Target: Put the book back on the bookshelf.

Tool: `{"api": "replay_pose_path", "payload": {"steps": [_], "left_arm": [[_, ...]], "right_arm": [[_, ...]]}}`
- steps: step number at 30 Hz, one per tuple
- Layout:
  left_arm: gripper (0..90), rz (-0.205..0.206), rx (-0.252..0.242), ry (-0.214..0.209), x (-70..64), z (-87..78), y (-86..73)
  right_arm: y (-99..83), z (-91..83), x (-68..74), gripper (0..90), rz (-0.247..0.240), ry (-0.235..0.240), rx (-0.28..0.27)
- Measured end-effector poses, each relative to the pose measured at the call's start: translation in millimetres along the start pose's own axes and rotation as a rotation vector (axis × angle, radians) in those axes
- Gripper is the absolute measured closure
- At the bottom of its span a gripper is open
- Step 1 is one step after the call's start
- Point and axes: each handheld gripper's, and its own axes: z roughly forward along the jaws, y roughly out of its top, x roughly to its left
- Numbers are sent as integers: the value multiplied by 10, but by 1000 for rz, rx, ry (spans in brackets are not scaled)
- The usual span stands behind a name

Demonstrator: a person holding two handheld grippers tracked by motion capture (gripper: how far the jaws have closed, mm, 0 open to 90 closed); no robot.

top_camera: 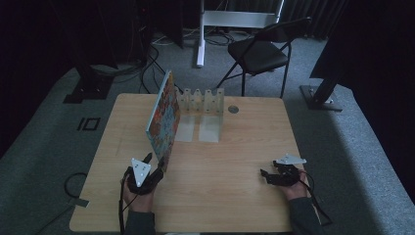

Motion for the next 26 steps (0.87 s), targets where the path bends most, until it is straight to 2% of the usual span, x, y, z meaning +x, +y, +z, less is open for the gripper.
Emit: {"api": "replay_pose_path", "payload": {"steps": [8,9,12,26], "left_arm": [[532,14,18,-25,-29,-42,-37],[533,28,35,-46,-52,-49,-62],[533,44,52,-63,-85,-60,-87],[533,49,68,-93,-157,-65,-179]], "right_arm": [[0,0,0,283,-1,-1,0],[0,0,0,283,-1,-1,0],[0,0,0,283,-1,0,0],[0,0,-1,283,0,1,0]]}}
